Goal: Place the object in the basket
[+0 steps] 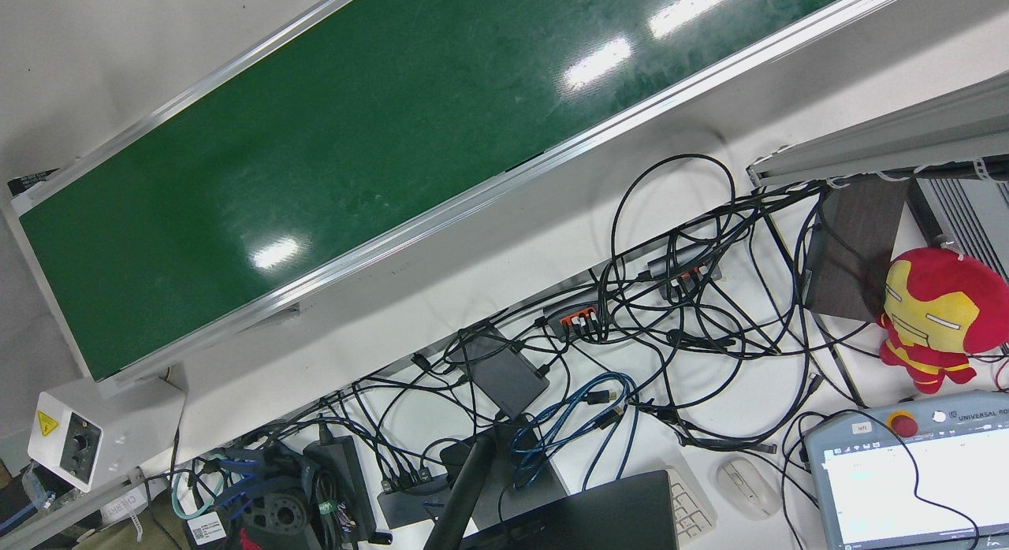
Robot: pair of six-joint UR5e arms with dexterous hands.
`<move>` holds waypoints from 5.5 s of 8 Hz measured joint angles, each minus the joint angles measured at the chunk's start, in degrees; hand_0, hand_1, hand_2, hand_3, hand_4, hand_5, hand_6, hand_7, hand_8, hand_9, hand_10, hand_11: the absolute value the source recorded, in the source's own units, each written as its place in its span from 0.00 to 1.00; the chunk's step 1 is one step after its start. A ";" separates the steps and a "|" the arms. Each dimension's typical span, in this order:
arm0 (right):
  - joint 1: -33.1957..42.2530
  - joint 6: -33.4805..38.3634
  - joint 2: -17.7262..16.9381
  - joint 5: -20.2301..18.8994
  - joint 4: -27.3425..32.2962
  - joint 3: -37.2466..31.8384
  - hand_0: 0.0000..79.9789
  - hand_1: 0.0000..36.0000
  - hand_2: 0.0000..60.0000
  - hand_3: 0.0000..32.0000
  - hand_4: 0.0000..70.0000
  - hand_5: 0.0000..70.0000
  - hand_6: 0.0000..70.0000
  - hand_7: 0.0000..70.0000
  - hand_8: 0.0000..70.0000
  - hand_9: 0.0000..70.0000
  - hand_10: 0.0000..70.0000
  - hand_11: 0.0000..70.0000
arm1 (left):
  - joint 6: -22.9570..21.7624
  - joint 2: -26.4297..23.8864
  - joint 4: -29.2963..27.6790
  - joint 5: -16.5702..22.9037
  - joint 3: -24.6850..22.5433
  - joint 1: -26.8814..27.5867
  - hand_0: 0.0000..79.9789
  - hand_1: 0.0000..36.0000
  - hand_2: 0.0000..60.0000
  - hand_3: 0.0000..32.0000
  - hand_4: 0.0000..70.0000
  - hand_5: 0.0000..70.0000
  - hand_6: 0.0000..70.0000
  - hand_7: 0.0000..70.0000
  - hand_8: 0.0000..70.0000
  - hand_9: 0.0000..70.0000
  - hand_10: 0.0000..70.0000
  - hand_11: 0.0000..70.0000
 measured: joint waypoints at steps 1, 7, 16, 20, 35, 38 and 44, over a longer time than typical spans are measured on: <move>0.00 0.00 0.00 -0.03 0.00 0.05 0.00 0.00 0.00 0.00 0.00 0.00 0.00 0.00 0.00 0.00 0.00 0.00 | 0.04 -0.24 0.97 -1.68 -0.85 2.04 1.00 0.28 0.00 0.16 0.08 0.27 0.00 0.00 0.09 0.11 0.04 0.10; 0.00 0.00 0.00 -0.01 0.00 0.10 0.00 0.00 0.00 0.00 0.00 0.00 0.00 0.00 0.00 0.00 0.00 0.00 | 0.20 -10.10 9.37 -7.08 -0.97 11.58 1.00 0.26 0.00 0.08 0.08 0.32 0.00 0.00 0.07 0.09 0.03 0.09; 0.00 0.00 0.00 -0.05 0.00 0.16 0.00 0.00 0.00 0.00 0.00 0.00 0.00 0.00 0.00 0.00 0.00 0.00 | 0.13 -16.82 12.19 -9.61 3.07 12.89 0.69 0.79 0.71 0.00 0.12 0.62 0.00 0.02 0.20 0.27 0.15 0.25; 0.00 0.00 0.00 -0.02 0.00 0.18 0.00 0.00 0.00 0.00 0.00 0.00 0.00 0.00 0.00 0.00 0.00 0.00 | -0.15 -16.93 14.37 -9.51 3.08 14.98 0.69 1.00 1.00 0.00 1.00 1.00 0.84 0.95 1.00 1.00 0.88 1.00; 0.00 0.00 0.00 -0.05 0.00 0.19 0.00 0.00 0.00 0.00 0.00 0.00 0.00 0.00 0.00 0.00 0.00 0.00 | 12.29 -16.99 33.85 -9.23 -25.40 50.14 0.66 1.00 1.00 0.00 0.78 1.00 0.54 0.65 0.84 1.00 0.52 0.76; 0.00 0.00 0.00 -0.01 0.00 0.12 0.00 0.00 0.00 0.00 0.00 0.00 0.00 0.00 0.00 0.00 0.00 0.00 | 14.81 -16.31 35.05 -9.23 -25.18 56.14 0.87 0.43 0.00 0.02 0.03 0.72 0.00 0.06 0.30 0.38 0.21 0.34; 0.00 0.00 0.00 -0.09 0.00 0.13 0.00 0.00 0.00 0.00 0.00 0.00 0.00 0.00 0.00 0.00 0.00 0.00 | 14.88 -15.38 33.41 -9.24 -23.32 57.54 0.75 0.03 0.00 0.36 0.00 0.19 0.00 0.00 0.06 0.06 0.03 0.07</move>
